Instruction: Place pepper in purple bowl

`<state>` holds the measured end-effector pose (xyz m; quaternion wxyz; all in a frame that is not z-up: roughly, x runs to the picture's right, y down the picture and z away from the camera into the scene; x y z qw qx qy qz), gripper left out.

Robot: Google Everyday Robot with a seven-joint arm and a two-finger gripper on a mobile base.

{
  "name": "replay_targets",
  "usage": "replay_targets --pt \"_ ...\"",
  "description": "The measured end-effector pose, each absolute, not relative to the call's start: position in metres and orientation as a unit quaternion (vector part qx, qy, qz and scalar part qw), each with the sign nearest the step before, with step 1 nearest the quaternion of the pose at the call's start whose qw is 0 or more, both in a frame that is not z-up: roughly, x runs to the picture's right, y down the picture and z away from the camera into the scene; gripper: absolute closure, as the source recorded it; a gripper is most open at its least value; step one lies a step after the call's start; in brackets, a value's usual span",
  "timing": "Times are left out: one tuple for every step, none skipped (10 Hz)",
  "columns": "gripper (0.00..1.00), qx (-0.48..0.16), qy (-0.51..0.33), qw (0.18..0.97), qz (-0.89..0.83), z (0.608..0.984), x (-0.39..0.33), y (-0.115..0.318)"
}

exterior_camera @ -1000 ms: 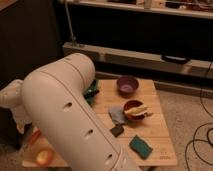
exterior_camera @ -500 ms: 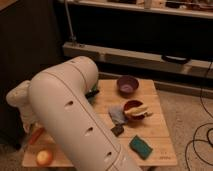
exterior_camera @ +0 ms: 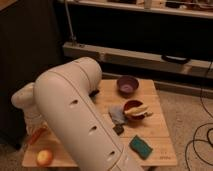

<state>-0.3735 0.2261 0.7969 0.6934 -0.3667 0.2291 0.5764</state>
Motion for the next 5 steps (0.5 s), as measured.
replay_targets --pt "0.35 -0.368 0.233 0.692 0.576 0.7985 -0.3716 0.2293" --pt "0.35 -0.369 0.236 0.690 0.576 0.8002 -0.3696 0.2316" --pt "0.36 -0.370 0.236 0.690 0.576 0.8009 -0.3696 0.2322" --pt "0.42 -0.373 0.235 0.693 0.571 0.7993 -0.3709 0.2344" --pt "0.54 -0.375 0.232 0.697 0.566 0.7944 -0.3744 0.2380"
